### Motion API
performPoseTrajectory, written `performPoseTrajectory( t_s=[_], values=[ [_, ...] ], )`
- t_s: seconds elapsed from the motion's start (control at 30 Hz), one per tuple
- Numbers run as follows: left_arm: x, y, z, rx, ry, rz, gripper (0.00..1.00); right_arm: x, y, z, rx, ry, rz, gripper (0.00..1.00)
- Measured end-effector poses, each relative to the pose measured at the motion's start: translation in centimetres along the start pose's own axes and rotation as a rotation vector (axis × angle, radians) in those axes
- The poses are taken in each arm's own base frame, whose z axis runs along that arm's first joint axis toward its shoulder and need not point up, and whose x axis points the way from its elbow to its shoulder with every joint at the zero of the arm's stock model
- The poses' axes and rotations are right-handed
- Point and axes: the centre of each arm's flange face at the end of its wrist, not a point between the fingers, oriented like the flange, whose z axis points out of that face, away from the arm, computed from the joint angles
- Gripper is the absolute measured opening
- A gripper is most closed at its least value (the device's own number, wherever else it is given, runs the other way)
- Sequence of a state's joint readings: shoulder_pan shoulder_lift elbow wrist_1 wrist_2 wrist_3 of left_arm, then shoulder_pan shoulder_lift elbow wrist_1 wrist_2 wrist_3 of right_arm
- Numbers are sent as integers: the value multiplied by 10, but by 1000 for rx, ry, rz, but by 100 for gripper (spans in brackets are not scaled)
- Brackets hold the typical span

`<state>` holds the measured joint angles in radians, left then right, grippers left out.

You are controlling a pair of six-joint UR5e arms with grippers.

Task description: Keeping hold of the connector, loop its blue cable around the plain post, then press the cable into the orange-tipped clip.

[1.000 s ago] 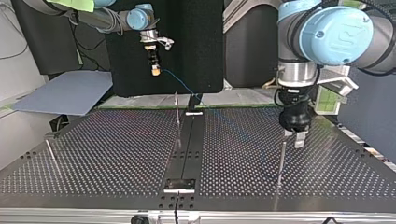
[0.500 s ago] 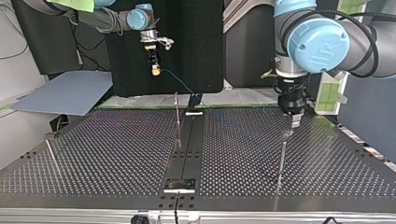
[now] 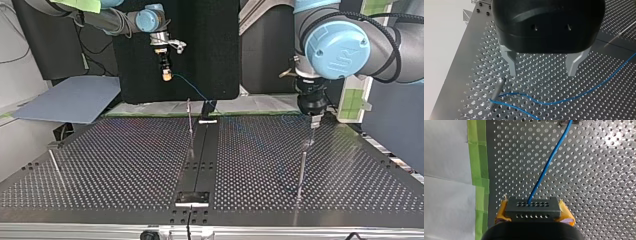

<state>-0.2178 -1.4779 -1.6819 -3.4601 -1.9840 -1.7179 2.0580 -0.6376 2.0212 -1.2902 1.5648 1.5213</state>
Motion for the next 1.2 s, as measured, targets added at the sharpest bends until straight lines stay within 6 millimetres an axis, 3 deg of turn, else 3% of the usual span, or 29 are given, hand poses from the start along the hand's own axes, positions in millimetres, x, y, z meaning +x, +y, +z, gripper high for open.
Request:
performPoseTrajectory(
  t_s=[0.3, 0.67, 1.0, 1.2],
  values=[
    [0, -2, -2, 7, -4, 14, 94, 0, 0, 0, 0, -3, -3, 0],
    [-3, -24, -4, 88, -76, 86, 94, -1, 0, -1, 0, -7, -4, 0],
    [11, -60, 19, 180, -117, 183, 94, -1, -2, -1, 4, -8, -14, 0],
    [8, -87, 29, 186, -169, 228, 99, 0, -3, -1, 7, -4, -15, 0]
  ],
)
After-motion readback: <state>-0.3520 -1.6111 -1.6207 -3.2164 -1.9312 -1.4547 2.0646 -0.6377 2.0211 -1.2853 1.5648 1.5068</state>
